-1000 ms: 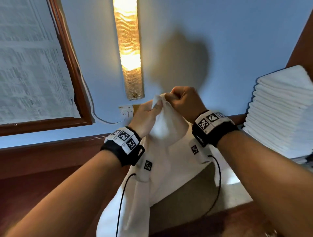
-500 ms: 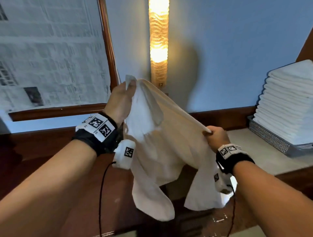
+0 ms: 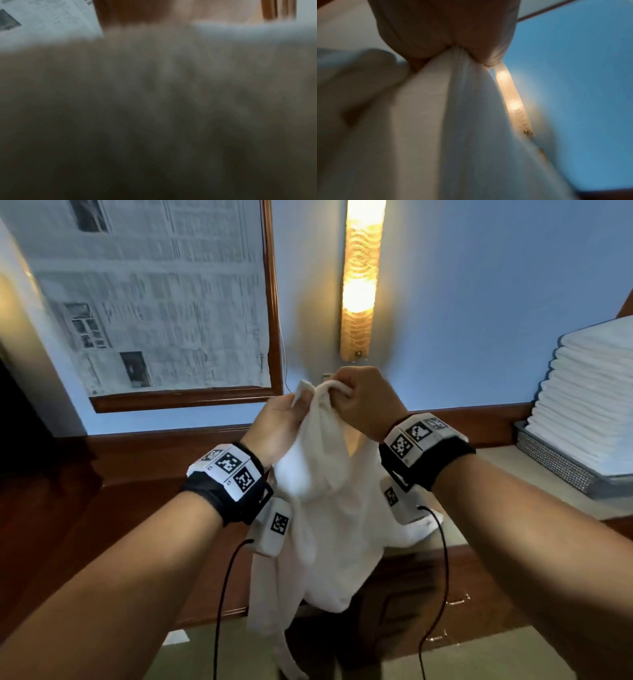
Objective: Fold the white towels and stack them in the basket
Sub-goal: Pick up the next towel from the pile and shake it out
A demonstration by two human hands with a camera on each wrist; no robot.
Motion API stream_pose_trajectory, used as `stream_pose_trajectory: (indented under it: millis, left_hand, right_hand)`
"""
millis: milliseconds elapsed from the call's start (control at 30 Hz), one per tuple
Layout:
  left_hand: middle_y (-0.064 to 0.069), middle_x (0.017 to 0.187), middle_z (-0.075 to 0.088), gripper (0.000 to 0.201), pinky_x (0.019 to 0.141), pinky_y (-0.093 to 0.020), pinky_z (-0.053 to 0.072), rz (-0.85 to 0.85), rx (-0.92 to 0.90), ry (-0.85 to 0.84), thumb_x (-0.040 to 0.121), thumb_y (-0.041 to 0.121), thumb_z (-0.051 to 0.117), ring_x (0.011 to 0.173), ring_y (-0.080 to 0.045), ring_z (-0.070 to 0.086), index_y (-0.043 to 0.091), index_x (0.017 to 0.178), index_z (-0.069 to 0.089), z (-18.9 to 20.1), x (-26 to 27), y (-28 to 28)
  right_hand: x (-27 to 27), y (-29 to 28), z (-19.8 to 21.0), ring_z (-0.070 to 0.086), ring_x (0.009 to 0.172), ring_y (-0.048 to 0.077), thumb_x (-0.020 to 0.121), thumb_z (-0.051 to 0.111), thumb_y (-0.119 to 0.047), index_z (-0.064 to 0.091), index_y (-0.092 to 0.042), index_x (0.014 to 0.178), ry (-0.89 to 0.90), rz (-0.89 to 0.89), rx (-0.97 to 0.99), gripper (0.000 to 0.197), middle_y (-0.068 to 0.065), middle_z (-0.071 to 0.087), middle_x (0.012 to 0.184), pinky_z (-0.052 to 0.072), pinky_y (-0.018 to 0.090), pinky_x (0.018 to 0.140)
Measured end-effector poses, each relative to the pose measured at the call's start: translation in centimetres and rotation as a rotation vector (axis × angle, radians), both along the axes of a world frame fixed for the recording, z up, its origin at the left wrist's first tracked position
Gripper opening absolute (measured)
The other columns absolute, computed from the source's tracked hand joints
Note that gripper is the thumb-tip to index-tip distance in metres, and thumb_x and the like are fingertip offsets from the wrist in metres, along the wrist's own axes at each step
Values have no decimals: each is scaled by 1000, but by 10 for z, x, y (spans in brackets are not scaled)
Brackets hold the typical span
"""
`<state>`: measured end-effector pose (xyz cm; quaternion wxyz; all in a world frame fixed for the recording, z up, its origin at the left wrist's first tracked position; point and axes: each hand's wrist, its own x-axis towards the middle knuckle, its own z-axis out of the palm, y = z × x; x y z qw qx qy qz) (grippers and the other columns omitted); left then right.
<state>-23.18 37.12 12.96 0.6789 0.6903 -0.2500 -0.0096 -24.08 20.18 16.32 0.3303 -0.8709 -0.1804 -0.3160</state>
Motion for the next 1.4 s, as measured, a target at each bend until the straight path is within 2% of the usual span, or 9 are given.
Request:
stream_pose_trajectory:
  millis: [300,533,633,733,833,967,1200,1267,1400]
  left_hand:
    - [-7,58,43,52,53,-29,28,418,411,-285,107,45,39,46,-8,41,14,66,45,53,-20,66]
    - [-2,54,35,45,45,-25,26,612,261,-175,107,38,42,43,-10,34,15,69,40,53,-31,124]
    - [-8,75,48,34,62,-31,31,533,246,-136,103,42,50,66,-22,42,13,85,52,53,-35,142]
    - [6,49,37,51,55,-32,21,445,204,-86,104,34,52,46,-15,32,20,57,37,47,-43,140]
    - [13,52,56,60,60,-25,38,310,176,-46,107,25,47,50,-5,50,25,48,61,30,-56,119]
    - [-10,85,59,59,81,-41,37,237,104,-68,87,66,61,82,-24,51,8,81,62,6,-57,96]
    - [15,55,29,49,52,-40,27,422,175,-278,107,42,42,45,-23,33,15,65,48,29,-68,99]
    - [1,62,55,44,66,-42,43,410,140,-319,104,47,43,63,-28,52,19,73,55,30,-62,104]
    - [1,78,57,23,85,-46,39,273,51,-298,95,42,52,82,-25,51,36,75,61,27,-47,103]
  right_hand:
    - [-25,-4,-71,55,68,24,94,61,-18,66,-12,81,200,-47,-154,15,9,66,74,44,33,67]
    - [-18,-23,-122,58,73,30,87,58,-6,70,-12,76,445,-238,-126,17,9,63,71,37,28,65]
    - [-16,-28,-112,60,80,28,86,60,-6,71,-23,78,481,-266,-15,22,8,67,78,42,29,71]
    - [-15,-5,-83,63,91,19,84,61,0,75,-19,93,380,-124,35,25,1,70,92,47,28,84]
    - [-18,34,-41,62,88,14,85,60,4,76,-12,99,163,49,-44,26,2,70,93,44,23,84]
    - [-26,76,4,57,63,16,89,62,-15,64,-16,72,18,101,-145,17,-1,63,68,44,25,64]
    - [-46,49,1,50,68,5,85,74,-37,47,-32,71,259,104,-272,30,-10,53,76,35,23,60]
    - [-51,35,-9,53,70,5,86,74,-34,55,-28,76,383,138,-276,22,-9,56,78,37,23,63]
    - [-53,6,-32,46,53,7,95,65,-25,61,-24,65,450,127,-101,30,-4,56,61,39,24,60]
